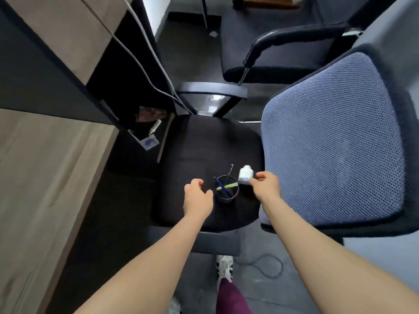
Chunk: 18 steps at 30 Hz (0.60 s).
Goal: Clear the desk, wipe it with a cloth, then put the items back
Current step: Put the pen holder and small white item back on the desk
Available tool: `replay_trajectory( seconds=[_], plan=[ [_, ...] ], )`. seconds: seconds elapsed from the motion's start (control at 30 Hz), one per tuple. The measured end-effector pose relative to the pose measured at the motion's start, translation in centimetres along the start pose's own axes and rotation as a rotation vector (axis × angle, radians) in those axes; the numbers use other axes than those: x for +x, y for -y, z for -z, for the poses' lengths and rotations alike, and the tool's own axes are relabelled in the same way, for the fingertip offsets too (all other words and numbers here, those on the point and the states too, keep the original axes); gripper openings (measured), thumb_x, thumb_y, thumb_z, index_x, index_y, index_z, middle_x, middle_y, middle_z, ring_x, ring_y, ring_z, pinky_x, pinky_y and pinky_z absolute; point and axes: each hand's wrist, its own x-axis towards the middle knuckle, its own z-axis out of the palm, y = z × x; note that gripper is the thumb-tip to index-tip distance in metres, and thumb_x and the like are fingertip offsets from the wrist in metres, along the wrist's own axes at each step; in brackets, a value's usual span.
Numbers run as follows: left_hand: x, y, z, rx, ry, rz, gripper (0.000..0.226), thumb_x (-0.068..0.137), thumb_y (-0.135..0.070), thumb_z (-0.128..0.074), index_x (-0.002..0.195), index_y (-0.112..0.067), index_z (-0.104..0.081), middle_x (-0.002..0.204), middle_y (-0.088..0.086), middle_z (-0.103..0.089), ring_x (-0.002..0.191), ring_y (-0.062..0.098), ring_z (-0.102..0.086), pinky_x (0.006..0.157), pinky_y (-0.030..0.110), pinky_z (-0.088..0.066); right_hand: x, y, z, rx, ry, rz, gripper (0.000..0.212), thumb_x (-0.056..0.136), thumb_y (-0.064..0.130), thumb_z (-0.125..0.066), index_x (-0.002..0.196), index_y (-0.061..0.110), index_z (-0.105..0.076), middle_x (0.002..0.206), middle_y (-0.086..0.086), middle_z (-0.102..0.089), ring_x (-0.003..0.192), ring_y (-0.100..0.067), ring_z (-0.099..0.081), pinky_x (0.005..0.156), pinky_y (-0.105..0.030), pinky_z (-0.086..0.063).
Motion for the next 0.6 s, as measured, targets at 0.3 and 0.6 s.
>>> replay_trajectory(
  seconds=[0.3,0.6],
  plan=[
    [8.9,2.4,-8.4,0.023,0.074,0.220,0.051,0.091,-0.023,-0.056,0.137,-0.014,-0.035,0.137,0.008,-0.038,0.106,0.025,-0.054,0.087,0.031,-0.040,12.4,-4.1,-5.2,-0.179,0.034,-0.063,0.050,0.087,0.020,-0.061,0.133,0.013,-0.044,0.132,-0.012,-0.044,0.117,-0.031,-0.047,0.099,-0.043,-0.041],
    [12.1,4.7,-12.4,-0.054,0.148,0.286,0.043,0.094,-0.015,-0.049,0.135,-0.015,-0.040,0.128,0.005,-0.051,0.109,0.020,-0.050,0.080,0.023,-0.036,17.2,-6.6,-9.0,-0.229,0.091,-0.149,0.070,0.084,0.029,-0.068,0.142,0.016,-0.030,0.137,-0.014,-0.033,0.117,-0.034,-0.046,0.092,-0.038,-0.041]
  ],
)
